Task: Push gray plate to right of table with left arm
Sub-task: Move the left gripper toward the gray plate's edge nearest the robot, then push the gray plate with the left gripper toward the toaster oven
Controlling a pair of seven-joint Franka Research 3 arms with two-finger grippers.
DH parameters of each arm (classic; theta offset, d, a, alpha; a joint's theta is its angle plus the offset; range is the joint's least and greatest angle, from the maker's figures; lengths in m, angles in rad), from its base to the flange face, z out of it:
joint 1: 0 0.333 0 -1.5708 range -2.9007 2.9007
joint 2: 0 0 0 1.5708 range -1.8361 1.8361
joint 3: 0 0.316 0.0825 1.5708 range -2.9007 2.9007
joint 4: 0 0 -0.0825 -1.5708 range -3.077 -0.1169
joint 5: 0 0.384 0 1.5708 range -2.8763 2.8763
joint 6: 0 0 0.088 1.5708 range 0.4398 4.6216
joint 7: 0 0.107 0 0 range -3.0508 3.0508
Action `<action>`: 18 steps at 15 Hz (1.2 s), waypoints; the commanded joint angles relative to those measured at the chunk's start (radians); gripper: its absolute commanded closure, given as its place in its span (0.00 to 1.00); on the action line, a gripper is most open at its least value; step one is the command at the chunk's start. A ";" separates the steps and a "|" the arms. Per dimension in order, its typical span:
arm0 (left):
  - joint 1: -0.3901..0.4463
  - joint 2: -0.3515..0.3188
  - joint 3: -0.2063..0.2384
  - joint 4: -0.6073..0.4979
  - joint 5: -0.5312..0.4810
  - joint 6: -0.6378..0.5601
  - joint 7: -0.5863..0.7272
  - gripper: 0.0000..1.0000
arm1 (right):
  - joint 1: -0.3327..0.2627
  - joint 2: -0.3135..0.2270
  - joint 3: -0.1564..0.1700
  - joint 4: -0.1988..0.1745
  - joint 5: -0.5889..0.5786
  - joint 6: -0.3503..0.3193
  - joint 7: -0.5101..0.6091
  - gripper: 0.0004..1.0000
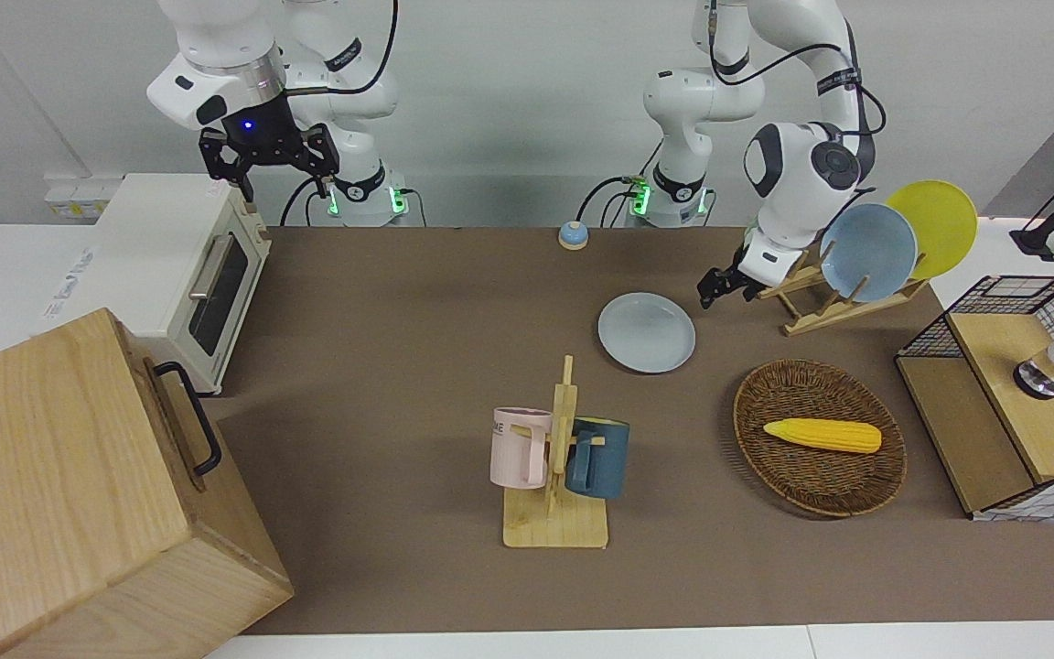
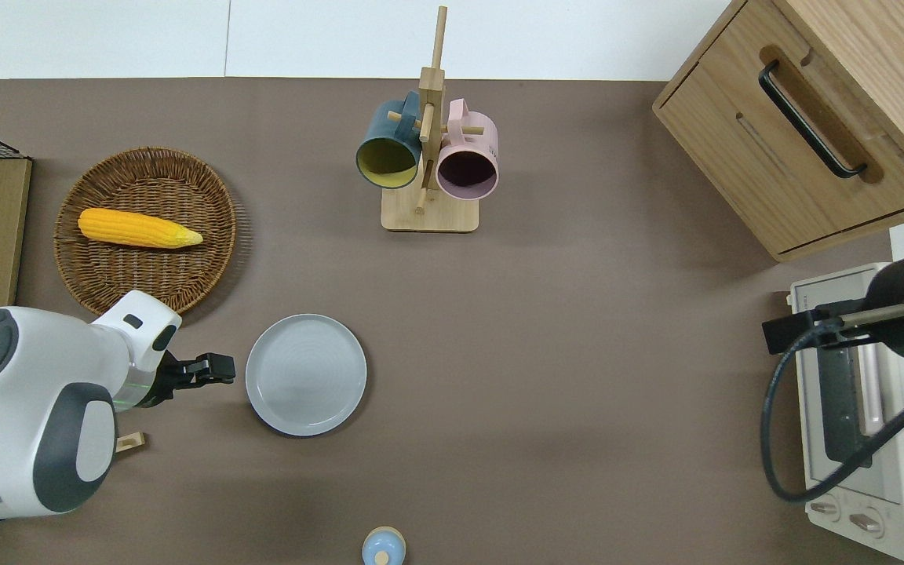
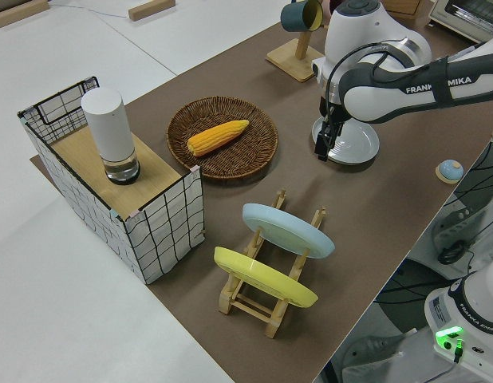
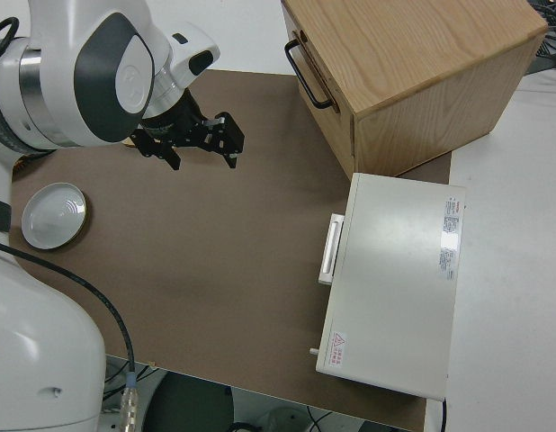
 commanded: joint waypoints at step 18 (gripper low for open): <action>-0.079 0.101 -0.029 -0.065 -0.066 0.181 -0.016 1.00 | -0.008 -0.010 0.005 -0.004 0.001 -0.012 -0.008 0.00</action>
